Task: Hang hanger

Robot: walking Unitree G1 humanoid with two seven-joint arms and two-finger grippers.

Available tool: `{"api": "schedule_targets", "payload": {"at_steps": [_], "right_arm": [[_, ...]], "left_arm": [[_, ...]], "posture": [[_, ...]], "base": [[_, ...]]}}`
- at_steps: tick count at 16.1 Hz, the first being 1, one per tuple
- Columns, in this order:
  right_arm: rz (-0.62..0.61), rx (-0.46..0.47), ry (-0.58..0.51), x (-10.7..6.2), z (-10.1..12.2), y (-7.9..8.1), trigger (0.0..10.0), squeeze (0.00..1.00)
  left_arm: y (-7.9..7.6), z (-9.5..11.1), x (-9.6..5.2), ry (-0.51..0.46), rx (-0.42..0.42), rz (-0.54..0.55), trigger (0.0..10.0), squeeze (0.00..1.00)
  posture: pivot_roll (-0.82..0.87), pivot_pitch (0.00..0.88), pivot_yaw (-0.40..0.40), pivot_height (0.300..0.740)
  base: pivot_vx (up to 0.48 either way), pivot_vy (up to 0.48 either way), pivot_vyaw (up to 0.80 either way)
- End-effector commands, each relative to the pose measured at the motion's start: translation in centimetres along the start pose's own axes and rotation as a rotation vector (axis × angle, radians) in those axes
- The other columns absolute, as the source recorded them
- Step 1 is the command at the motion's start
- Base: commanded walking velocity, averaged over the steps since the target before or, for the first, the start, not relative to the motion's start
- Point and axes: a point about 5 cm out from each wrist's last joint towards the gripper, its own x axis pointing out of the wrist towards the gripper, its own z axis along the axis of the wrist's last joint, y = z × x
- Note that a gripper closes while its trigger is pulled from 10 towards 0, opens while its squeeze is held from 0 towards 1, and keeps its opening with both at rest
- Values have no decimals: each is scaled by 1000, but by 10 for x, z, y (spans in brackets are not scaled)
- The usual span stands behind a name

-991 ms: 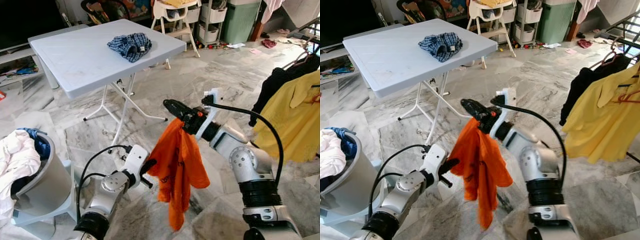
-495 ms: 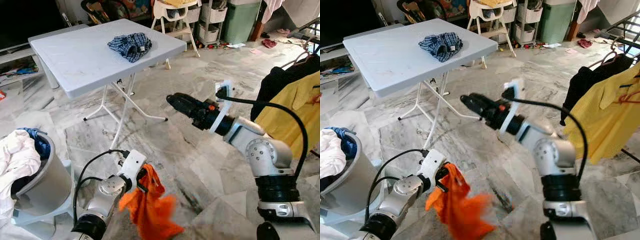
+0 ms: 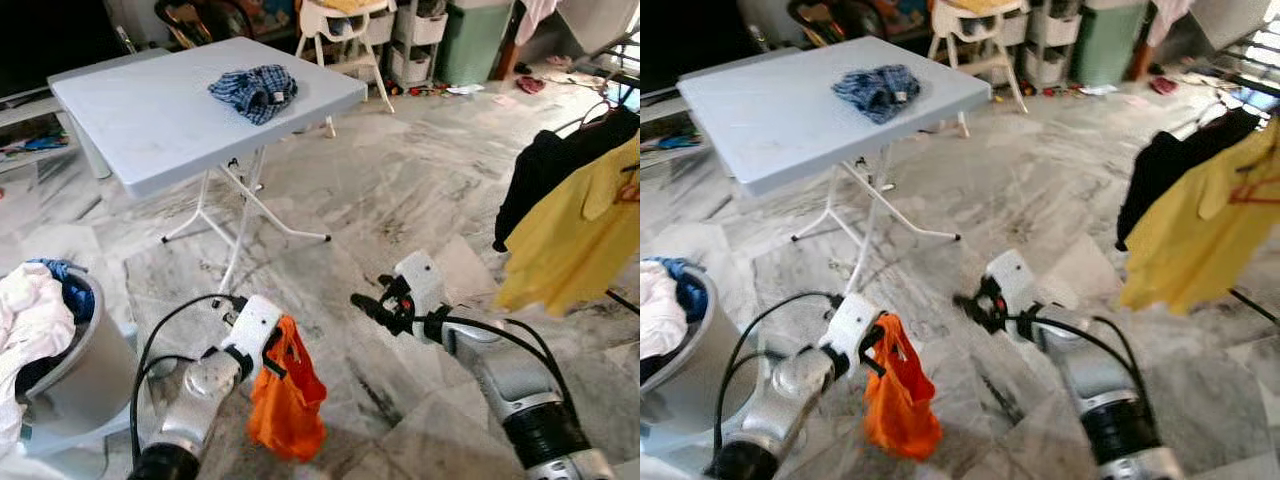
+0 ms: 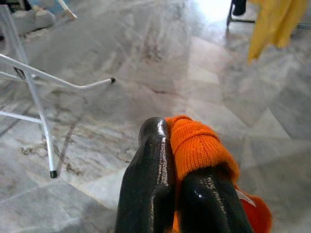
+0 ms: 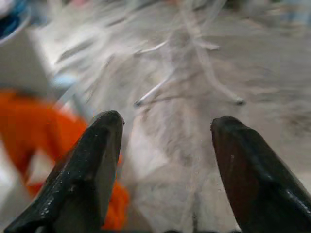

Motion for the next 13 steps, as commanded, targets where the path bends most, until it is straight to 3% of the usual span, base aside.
{"api": "schedule_targets", "payload": {"at_steps": [1, 3, 5, 6, 7, 8, 10, 13], "right_arm": [[-114, 35, -17, -3, -7, -5, 10000, 1000], [-291, 73, -30, -8, -29, -7, 10000, 1000], [-463, 115, -45, -19, -42, -12, 10000, 1000], [-518, 144, -44, -22, -45, -16, 10000, 1000], [-554, 182, -52, -25, -47, -19, 10000, 1000], [-613, 172, -64, -29, -48, -25, 10000, 1000], [-675, 191, -98, -35, -47, -33, 10000, 1000], [-703, 260, -128, -34, -44, -25, 10000, 1000]], "left_arm": [[6, 7, -4, -60, -1, 66, 0, 0], [9, 9, -12, -103, -29, 165, 157, 0], [16, 11, -21, -140, -31, 250, 5098, 0], [18, 12, -23, -155, -46, 271, 5137, 0], [19, 13, -22, -158, -56, 286, 8902, 0], [20, 15, -21, -165, -74, 300, 10000, 0], [21, 20, -20, -184, -86, 337, 10000, 0], [25, 11, -29, -166, -117, 377, 10000, 0]], "posture": [[-101, 0, 57, 740], [-111, 0, 70, 740], [-122, 0, 78, 740], [-130, 0, 82, 740], [-139, 0, 86, 740], [-144, 0, 86, 740], [-154, 0, 89, 740], [-143, 0, 84, 740]], "base": [[0, 0, 0], [0, 0, 0], [0, 0, 0], [0, 0, 0], [0, 0, 0], [0, 0, 0], [0, 0, 0], [0, 0, 0]]}}
